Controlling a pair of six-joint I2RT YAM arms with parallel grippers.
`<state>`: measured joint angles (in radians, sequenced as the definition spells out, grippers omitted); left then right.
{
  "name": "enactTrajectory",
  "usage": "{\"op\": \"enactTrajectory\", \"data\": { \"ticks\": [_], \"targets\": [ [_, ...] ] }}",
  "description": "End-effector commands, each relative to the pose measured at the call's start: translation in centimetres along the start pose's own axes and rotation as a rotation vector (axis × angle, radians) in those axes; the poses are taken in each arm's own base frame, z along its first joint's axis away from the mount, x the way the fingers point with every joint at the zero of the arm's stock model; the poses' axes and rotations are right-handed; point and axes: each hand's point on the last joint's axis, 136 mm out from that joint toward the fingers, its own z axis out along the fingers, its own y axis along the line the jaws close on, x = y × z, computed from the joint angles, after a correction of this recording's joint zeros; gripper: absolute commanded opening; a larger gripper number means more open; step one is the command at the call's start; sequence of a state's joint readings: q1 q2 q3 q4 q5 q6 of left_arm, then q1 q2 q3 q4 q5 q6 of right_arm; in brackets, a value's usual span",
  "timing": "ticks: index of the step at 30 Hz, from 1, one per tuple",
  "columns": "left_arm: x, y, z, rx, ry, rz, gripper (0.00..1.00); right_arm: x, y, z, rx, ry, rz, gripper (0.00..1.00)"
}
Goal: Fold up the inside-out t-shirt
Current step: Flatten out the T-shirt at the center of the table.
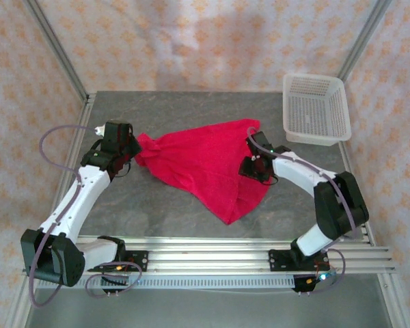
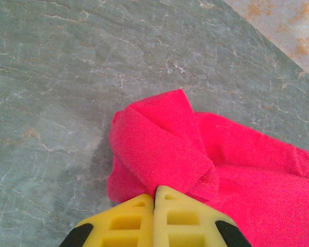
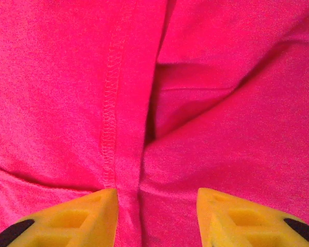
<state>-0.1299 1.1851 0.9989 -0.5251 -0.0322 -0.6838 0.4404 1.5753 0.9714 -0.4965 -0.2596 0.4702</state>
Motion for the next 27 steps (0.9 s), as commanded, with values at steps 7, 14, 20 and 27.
{"op": "enactTrajectory", "data": {
  "ticks": [7,14,20,27],
  "targets": [
    [1.0,0.3,1.0,0.009,0.023,-0.023,0.00,1.1,3.5,3.5,-0.114,0.021,0.035,0.45],
    [1.3,0.3,1.3,0.010,0.035,-0.019,0.00,1.1,3.6,3.7,-0.107,0.022,0.034,0.45],
    [0.9,0.1,1.2,0.010,0.032,-0.013,0.00,1.0,3.7,3.1,-0.114,0.016,0.035,0.14],
    [-0.3,0.0,0.2,-0.009,0.007,0.011,0.00,0.1,4.7,0.0,-0.110,0.013,0.001,0.00]
  ]
}}
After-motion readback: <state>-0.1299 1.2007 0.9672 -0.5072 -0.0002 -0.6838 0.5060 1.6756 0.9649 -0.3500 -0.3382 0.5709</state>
